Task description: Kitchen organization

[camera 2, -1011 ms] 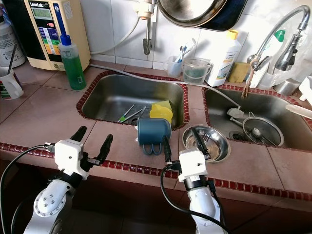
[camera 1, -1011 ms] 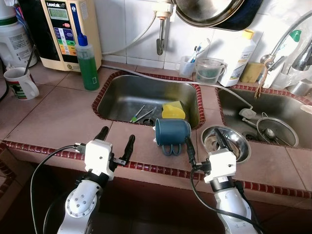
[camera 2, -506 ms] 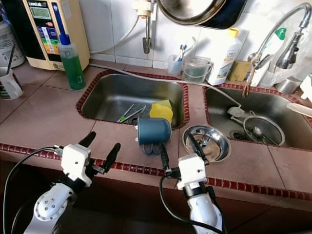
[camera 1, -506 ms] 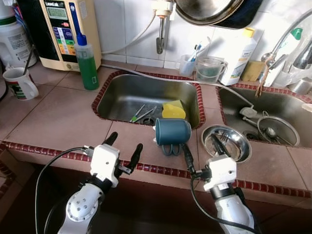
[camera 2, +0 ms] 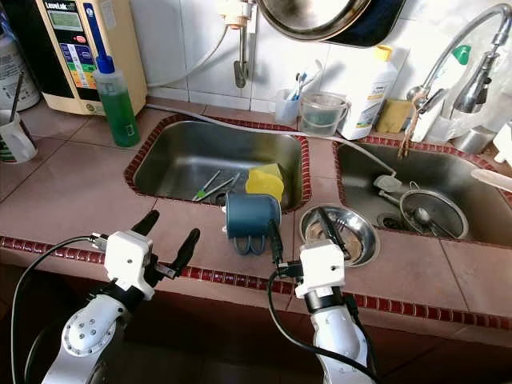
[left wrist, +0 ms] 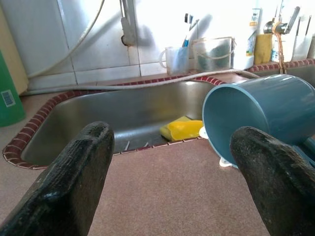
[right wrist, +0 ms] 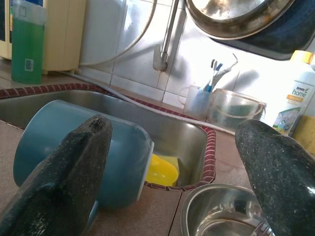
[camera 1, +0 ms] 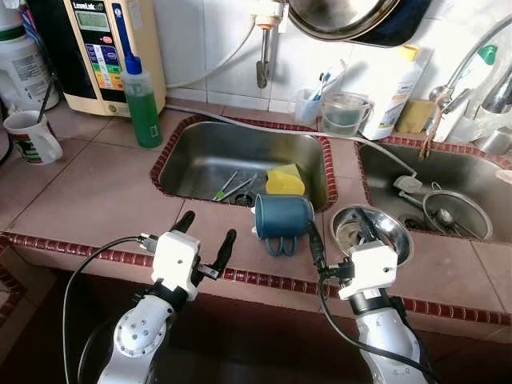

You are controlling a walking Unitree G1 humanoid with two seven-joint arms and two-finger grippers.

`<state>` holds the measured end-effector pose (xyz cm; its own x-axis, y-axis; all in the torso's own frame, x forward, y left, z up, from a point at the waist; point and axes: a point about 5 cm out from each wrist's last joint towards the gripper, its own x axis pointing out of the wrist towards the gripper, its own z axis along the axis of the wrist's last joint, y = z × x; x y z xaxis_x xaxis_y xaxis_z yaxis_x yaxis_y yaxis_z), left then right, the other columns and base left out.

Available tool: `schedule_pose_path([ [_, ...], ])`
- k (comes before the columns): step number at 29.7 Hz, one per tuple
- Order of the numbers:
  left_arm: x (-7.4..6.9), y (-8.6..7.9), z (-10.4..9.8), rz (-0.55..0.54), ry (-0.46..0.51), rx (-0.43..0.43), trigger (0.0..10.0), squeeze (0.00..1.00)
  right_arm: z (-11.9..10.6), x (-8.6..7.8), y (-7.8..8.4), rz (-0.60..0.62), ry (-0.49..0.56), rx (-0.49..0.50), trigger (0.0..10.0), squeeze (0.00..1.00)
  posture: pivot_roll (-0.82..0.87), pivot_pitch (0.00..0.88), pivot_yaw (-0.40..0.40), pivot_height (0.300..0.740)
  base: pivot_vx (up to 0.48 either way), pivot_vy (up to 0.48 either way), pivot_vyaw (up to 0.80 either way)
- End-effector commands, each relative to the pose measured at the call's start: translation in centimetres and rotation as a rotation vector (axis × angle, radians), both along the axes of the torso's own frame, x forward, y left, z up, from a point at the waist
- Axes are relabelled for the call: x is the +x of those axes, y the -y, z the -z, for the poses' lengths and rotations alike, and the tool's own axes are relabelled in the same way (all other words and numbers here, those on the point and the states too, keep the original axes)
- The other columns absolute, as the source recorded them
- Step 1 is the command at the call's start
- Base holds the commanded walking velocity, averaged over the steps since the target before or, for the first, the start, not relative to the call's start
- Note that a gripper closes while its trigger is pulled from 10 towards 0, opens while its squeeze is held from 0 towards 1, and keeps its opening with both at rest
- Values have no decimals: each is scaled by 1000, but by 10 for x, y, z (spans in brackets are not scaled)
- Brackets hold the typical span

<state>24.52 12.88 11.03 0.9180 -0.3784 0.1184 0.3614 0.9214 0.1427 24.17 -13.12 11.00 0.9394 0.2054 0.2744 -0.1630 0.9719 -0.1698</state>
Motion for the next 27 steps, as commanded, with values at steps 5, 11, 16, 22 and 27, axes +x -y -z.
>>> schedule_pose_path([
  [5,1,2,-2,5,8,-7,10000,0,-3,1,1,5,3,-6,10000,0,-133,9,-46,740,0,-262,0],
  [11,2,2,-1,3,6,-12,10000,0,-3,1,1,8,1,-5,10000,0,-134,11,-44,740,0,-336,0],
  [16,3,3,-3,0,13,-19,10000,0,-3,2,1,8,1,-5,10000,0,-132,11,-45,740,0,-320,0],
  [22,5,1,-3,-40,-2,-56,10000,0,-3,2,1,7,-1,-6,10000,0,-132,12,-47,740,0,-41,0],
  [27,5,1,-3,-32,-15,-70,10000,0,-3,2,1,4,-2,-10,10000,0,-132,13,-49,740,0,0,0],
])
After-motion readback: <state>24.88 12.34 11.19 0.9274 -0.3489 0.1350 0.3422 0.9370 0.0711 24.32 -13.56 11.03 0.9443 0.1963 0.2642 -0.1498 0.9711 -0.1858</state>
